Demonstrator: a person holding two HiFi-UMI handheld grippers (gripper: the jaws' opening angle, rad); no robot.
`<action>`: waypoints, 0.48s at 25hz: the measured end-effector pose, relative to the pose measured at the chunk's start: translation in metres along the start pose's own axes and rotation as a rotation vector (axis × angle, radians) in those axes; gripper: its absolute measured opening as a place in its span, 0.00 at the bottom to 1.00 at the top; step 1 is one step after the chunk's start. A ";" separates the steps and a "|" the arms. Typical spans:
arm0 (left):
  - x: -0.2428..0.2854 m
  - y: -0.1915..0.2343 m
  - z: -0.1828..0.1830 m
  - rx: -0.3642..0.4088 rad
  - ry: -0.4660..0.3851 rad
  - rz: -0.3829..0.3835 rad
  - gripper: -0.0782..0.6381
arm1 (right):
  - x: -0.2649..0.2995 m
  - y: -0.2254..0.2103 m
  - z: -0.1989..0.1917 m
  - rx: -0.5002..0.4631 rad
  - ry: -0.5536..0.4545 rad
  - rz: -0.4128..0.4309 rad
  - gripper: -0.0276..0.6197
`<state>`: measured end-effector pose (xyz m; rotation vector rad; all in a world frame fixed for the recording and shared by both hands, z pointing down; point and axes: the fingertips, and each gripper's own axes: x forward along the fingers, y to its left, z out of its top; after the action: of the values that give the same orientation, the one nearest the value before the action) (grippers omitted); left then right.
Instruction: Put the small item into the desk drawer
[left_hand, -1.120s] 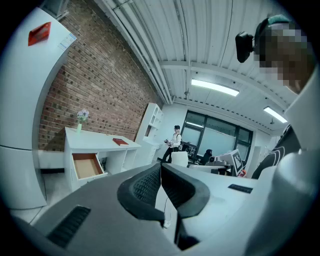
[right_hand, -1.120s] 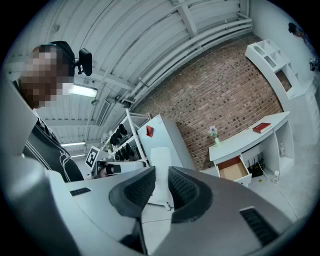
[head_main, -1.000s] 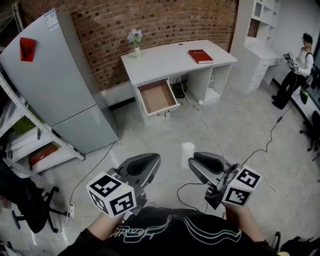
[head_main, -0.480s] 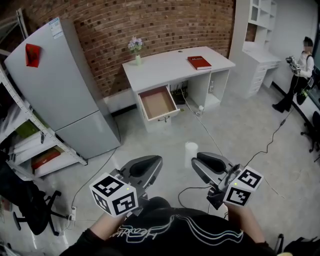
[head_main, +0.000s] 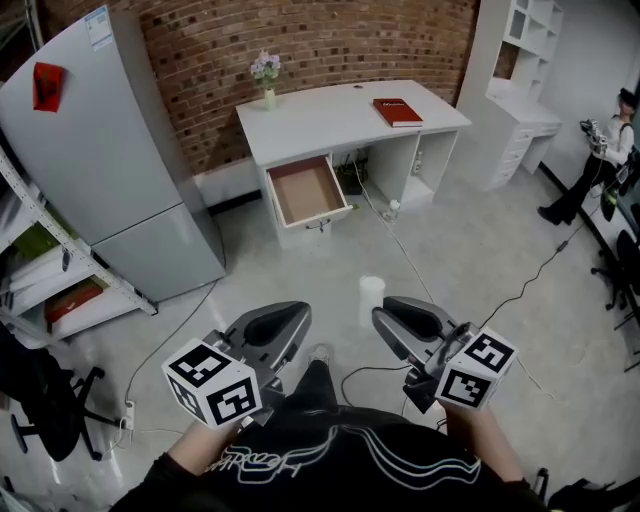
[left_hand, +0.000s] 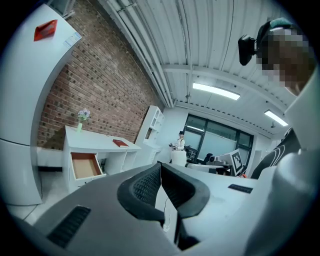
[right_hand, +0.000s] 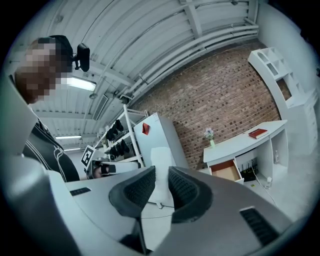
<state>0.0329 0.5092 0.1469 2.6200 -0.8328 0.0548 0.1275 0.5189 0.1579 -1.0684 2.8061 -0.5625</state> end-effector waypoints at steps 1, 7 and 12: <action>0.003 0.007 0.001 -0.007 0.001 0.000 0.14 | 0.006 -0.005 0.001 0.003 0.005 -0.003 0.19; 0.037 0.060 0.008 -0.032 0.003 -0.005 0.14 | 0.045 -0.050 0.004 0.007 0.017 -0.017 0.19; 0.080 0.115 0.015 -0.071 0.038 -0.010 0.14 | 0.087 -0.103 0.007 0.022 0.051 -0.045 0.19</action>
<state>0.0326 0.3739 0.1858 2.5485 -0.7946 0.0709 0.1279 0.3888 0.1935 -1.1321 2.8189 -0.6324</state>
